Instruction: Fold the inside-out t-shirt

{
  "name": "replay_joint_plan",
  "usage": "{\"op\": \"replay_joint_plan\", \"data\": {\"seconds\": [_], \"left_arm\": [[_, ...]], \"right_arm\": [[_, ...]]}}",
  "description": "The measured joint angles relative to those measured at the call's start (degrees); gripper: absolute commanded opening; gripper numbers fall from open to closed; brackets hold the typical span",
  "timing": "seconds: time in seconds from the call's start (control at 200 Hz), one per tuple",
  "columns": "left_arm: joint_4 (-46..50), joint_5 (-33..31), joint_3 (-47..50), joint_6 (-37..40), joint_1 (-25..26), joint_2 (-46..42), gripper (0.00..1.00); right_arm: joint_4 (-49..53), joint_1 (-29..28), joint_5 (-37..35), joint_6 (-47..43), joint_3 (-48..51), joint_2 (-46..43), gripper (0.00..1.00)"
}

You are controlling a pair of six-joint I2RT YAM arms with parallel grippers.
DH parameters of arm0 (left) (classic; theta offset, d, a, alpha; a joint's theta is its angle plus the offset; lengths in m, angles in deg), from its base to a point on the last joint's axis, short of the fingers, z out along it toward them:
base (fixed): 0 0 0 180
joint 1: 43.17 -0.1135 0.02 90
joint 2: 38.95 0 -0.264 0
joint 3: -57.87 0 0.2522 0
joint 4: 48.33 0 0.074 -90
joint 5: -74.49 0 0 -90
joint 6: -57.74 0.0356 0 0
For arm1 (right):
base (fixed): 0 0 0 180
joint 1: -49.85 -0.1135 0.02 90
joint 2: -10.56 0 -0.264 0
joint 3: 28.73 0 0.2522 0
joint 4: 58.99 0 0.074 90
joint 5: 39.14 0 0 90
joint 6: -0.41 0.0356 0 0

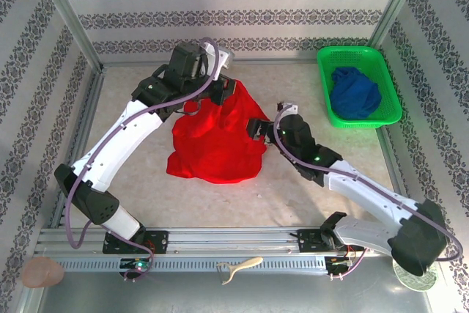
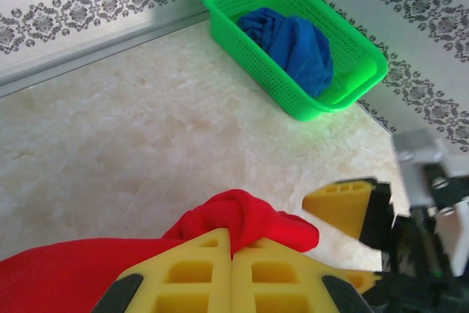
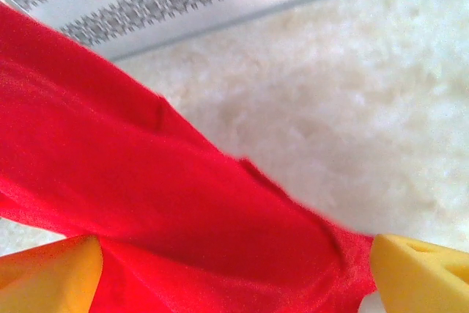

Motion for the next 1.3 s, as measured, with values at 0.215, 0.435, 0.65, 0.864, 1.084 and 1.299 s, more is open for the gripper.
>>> {"op": "replay_joint_plan", "data": {"seconds": [0.215,0.435,0.65,0.864,1.084,1.299], "left_arm": [[-0.1,3.9,-1.5,-0.8,-0.3,0.9,0.00],[-1.3,5.6,-1.6,-1.3,-2.0,2.7,0.79],[-10.0,-1.0,27.5,-2.4,-7.1,-7.7,1.00],[-15.0,-7.4,47.0,-1.2,-6.0,-8.4,1.00],[-20.0,-14.9,48.8,1.6,-3.5,-3.4,0.99],[-24.0,-20.0,48.3,2.4,-3.5,3.7,0.95]], "right_arm": [[-1.4,0.4,1.2,-6.4,-7.3,7.8,0.89],[0.5,2.8,4.5,-9.7,-11.3,16.7,0.00],[2.3,8.3,6.6,-10.3,-11.5,14.9,0.00],[2.8,10.9,7.9,-10.3,-9.0,13.1,0.00],[3.4,11.3,9.0,-10.3,-8.9,13.1,0.00],[3.6,11.3,9.2,-10.2,-8.9,13.0,0.00]]}}
